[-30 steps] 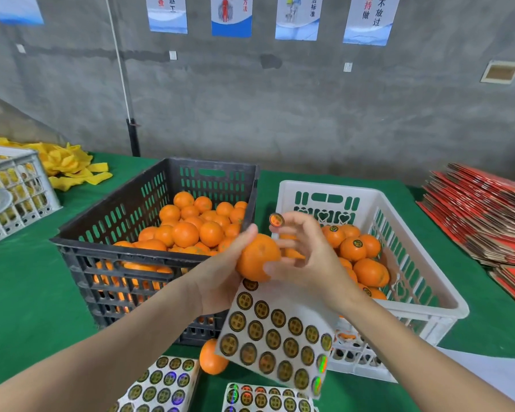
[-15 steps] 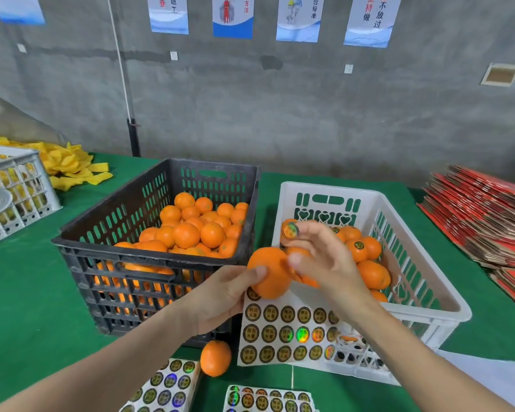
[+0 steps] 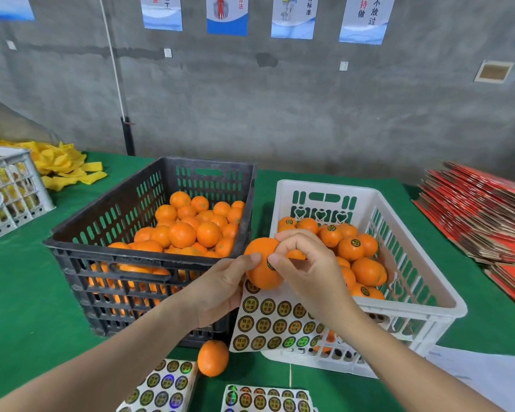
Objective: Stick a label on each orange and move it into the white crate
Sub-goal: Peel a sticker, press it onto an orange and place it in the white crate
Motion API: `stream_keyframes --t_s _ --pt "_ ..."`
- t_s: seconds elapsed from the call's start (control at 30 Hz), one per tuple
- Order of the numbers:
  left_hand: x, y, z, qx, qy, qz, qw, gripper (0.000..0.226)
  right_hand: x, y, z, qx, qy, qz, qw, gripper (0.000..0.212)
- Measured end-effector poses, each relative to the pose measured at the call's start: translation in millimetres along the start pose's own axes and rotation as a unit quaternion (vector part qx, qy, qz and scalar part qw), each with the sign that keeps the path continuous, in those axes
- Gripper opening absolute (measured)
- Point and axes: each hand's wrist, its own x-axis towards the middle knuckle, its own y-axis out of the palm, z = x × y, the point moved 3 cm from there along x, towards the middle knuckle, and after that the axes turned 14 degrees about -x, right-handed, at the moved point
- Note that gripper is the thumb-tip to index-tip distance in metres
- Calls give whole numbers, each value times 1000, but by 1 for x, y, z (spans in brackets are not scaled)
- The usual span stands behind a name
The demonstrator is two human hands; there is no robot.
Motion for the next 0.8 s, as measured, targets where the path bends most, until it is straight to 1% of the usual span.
stream_keyframes --t_s 0.13,0.17,0.2,0.23,0.27,0.3,0.33,0.4,0.43,0.53,0.63,0.7,0.73,0.77,0.8 --pt "-1 1 -3 16 -21 14 1000 45 -4 1 0 -49 -60 -49 996 9" --pt "-2 0 -5 28 -25 20 999 46 -4 1 0 -43 -57 -40 997 16" --pt "-4 -2 -6 44 -30 28 998 49 -3 0 -1 -23 -38 -19 999 32" --pt "-4 -3 -6 60 -33 38 997 56 -4 -1 -3 9 -6 11 1000 53" --pt "-6 -5 -6 71 -38 50 995 65 -5 -1 -6 34 27 40 998 69" --pt "-8 -7 -5 80 -42 61 994 73 -8 0 -8 44 49 69 995 74" --pt "-9 -8 -4 88 -48 73 992 77 -12 2 -10 34 55 99 993 71" --pt "-11 -10 -2 103 -56 93 989 68 -21 8 -10 8 60 160 985 59" --pt "-12 -10 -1 111 -60 101 987 64 -25 10 -10 5 62 181 981 56" --pt "-9 -12 0 119 -70 125 983 71 -29 8 -8 2 54 200 978 53" --pt "-7 -13 -4 118 -76 162 977 71 -23 -1 0 12 52 216 975 52" --pt "-5 -14 -9 115 -76 149 979 75 -7 -10 1 40 51 206 976 49" --pt "-2 -17 -12 120 -70 123 983 76 6 -16 -4 73 66 180 979 46" --pt "1 -21 -16 145 -56 94 983 71 23 -22 -15 100 94 137 981 41" --pt "4 -25 -19 182 -34 66 981 58 42 -27 -31 109 132 88 981 35"
